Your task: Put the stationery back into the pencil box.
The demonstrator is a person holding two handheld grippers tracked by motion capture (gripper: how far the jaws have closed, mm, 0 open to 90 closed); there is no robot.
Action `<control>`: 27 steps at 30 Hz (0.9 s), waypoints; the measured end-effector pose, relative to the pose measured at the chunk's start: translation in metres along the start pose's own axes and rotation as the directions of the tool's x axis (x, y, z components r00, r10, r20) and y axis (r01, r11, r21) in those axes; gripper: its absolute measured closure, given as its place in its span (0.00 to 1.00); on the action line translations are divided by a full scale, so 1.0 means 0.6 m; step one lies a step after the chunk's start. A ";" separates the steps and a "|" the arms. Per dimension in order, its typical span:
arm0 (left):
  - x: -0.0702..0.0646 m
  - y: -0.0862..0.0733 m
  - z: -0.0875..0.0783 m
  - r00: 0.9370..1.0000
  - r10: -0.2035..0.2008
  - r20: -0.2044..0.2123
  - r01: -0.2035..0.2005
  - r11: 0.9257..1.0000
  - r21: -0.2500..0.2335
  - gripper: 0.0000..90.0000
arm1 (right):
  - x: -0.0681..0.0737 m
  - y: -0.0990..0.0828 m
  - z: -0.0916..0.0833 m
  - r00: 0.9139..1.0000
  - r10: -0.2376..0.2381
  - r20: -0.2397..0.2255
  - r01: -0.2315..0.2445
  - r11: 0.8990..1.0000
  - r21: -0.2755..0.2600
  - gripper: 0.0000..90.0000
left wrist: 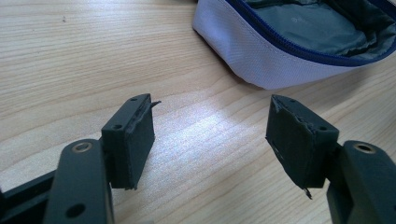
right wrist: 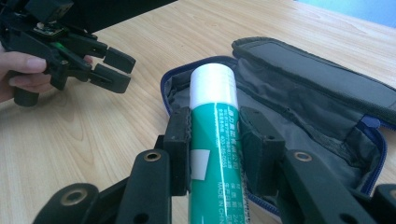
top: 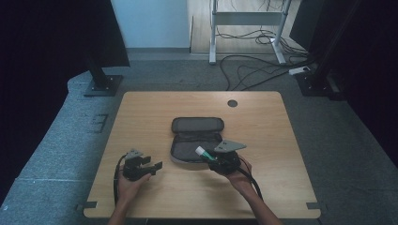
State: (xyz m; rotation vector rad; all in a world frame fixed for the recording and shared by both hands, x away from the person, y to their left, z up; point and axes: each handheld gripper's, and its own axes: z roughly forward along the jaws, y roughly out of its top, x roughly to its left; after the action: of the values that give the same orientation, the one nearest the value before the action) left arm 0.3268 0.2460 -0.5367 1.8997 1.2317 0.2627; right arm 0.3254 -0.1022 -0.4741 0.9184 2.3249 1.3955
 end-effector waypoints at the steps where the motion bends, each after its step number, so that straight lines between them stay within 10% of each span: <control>1: 0.000 0.000 0.000 1.000 0.000 0.001 0.000 1.000 0.000 0.36 | -0.001 0.001 0.001 1.000 0.000 -0.001 0.000 1.000 0.001 0.72; 27: 0.001 -0.001 0.002 1.000 0.003 0.006 -0.003 1.000 0.012 0.36 | -0.032 0.024 0.029 0.999 0.008 0.041 -0.009 1.000 0.025 0.72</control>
State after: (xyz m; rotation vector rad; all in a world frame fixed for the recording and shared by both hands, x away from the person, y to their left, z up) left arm 0.3271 0.2458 -0.5382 1.9115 1.2295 0.2514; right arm 0.3547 -0.0976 -0.4719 0.9563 2.3161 1.3404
